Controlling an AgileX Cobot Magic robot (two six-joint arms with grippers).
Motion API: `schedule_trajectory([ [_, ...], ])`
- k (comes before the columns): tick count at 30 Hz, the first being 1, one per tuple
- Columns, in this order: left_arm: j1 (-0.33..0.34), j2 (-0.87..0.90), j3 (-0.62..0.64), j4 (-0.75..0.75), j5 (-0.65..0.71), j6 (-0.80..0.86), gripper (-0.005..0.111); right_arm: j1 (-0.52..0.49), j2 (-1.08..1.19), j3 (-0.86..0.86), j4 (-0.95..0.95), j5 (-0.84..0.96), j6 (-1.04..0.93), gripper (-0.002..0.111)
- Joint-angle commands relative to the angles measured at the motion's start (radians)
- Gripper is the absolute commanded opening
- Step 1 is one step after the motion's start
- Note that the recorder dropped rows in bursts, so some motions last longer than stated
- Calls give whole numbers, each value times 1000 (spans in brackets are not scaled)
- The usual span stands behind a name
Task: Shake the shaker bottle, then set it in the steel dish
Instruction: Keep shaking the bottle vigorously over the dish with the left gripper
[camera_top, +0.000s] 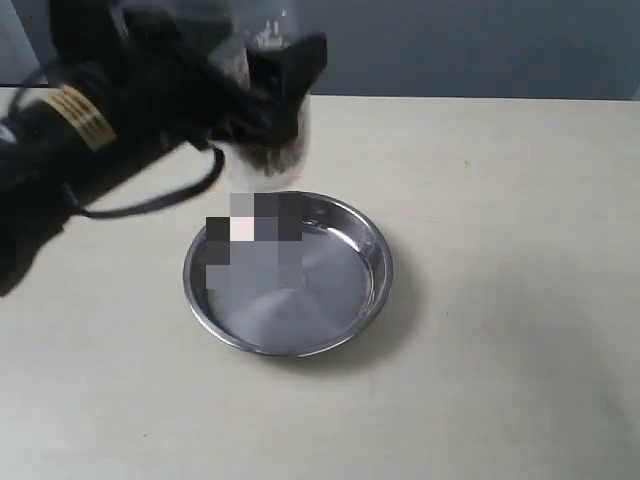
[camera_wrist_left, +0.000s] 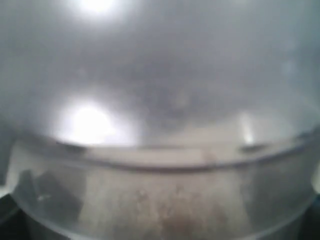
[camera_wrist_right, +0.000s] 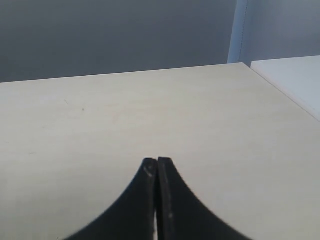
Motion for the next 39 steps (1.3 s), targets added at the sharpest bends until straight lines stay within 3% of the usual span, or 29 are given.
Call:
schedule_trajectory([
  [1,3,97,20,56,68,5,0,4,-4,2,-2,-11,1,-1],
  [9,0,-166,-163,124,68,8,0,4,-4,2,-2,-11,1,-1],
  [13,14,-61,-90,52,155,2,0,4,-4,2,-2,-11,1,-1],
  [18,10,150,22,126,16,-149,0,4,-4,2,-2,-11,1,-1],
  [22,10,108,-18,274,-122,-178,0,4,-4,2,-2,-11,1,-1],
  [27,14,41,-124,259,-90,-128,0,4,-4,2,-2,-11,1,-1],
  [32,12,267,-73,209,-2,-176,0,4,-4,2,-2,-11,1,-1],
  [35,12,337,-59,232,-49,-243,0,4,-4,2,-2,-11,1,-1],
  [39,12,228,-97,299,-178,-247,0,4,-4,2,-2,-11,1,-1],
])
